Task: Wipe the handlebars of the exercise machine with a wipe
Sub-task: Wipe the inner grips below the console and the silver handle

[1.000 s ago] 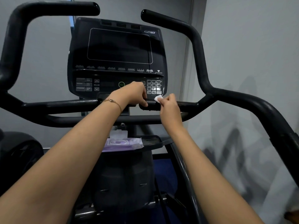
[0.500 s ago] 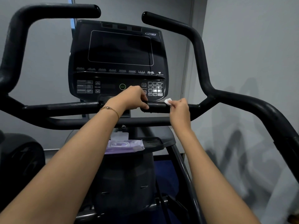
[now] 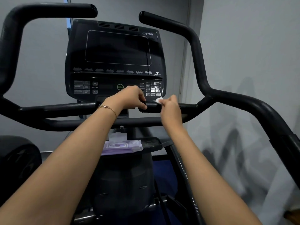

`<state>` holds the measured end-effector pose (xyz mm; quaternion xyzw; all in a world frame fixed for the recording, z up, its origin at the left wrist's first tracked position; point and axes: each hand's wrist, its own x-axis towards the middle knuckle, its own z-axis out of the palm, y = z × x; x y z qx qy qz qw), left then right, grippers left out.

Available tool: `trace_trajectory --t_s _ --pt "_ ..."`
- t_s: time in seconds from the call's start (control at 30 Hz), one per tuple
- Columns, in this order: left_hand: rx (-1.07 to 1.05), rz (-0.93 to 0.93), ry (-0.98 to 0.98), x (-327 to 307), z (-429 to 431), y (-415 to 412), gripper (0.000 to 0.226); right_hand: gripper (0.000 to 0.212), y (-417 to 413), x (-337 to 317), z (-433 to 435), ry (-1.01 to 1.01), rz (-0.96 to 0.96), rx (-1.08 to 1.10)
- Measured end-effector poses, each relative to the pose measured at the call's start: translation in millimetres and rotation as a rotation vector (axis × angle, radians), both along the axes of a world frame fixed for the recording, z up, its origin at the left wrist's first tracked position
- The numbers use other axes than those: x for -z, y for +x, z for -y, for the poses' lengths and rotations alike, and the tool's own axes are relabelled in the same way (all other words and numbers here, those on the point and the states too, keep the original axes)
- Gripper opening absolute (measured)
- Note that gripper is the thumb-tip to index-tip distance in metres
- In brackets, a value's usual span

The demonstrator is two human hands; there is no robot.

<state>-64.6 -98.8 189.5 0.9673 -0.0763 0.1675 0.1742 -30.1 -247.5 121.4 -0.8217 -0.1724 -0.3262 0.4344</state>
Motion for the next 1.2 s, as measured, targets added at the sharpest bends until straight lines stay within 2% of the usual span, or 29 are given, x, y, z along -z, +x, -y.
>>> trace_trajectory --t_s 0.1,0.23,0.33,0.4,0.57,0.73,0.8,0.93,1.03,1.13,1.2 --pt "0.013 0.012 -0.001 2.4 -2.0 1.1 0.032 0.029 -4.2 8.4 8.0 -0.071 0.072 0.002" --pt "0.003 0.009 0.025 0.0 -0.4 1.3 0.03 0.03 3.1 -9.9 10.7 -0.094 0.005 0.13" --pt "-0.005 -0.001 0.011 0.2 -0.7 1.4 0.029 0.023 -3.5 -4.9 -3.1 -0.094 0.028 0.032" --pt "-0.002 0.015 -0.007 2.4 -1.8 1.5 0.03 0.026 -3.5 6.7 1.2 -0.048 0.033 -0.019" --pt "0.007 0.023 -0.01 2.1 -2.0 3.1 0.03 0.032 6.2 -1.0 14.1 -0.069 0.046 0.141" --pt "0.003 -0.004 -0.008 0.1 -3.9 5.5 0.027 0.028 -0.2 9.8 -2.3 -0.079 0.122 -0.021" --pt "0.012 -0.003 -0.008 0.6 -3.7 5.6 0.027 0.027 3.9 15.6 11.7 -0.068 0.159 0.032" --pt "0.016 -0.02 0.031 -3.0 -1.4 4.1 0.026 0.03 16.5 0.9 21.6 -0.047 0.043 0.161" --pt "0.016 -0.026 0.035 -3.6 -0.5 3.0 0.024 0.027 11.5 -2.7 17.2 -0.092 0.04 0.083" --pt "0.014 -0.012 0.046 -1.8 -0.1 3.1 0.025 0.027 8.6 -3.2 42.5 0.137 -0.006 -0.026" --pt "0.01 -0.007 0.053 -1.9 0.3 3.2 0.027 0.029 13.0 -1.0 64.4 0.386 0.028 0.072"
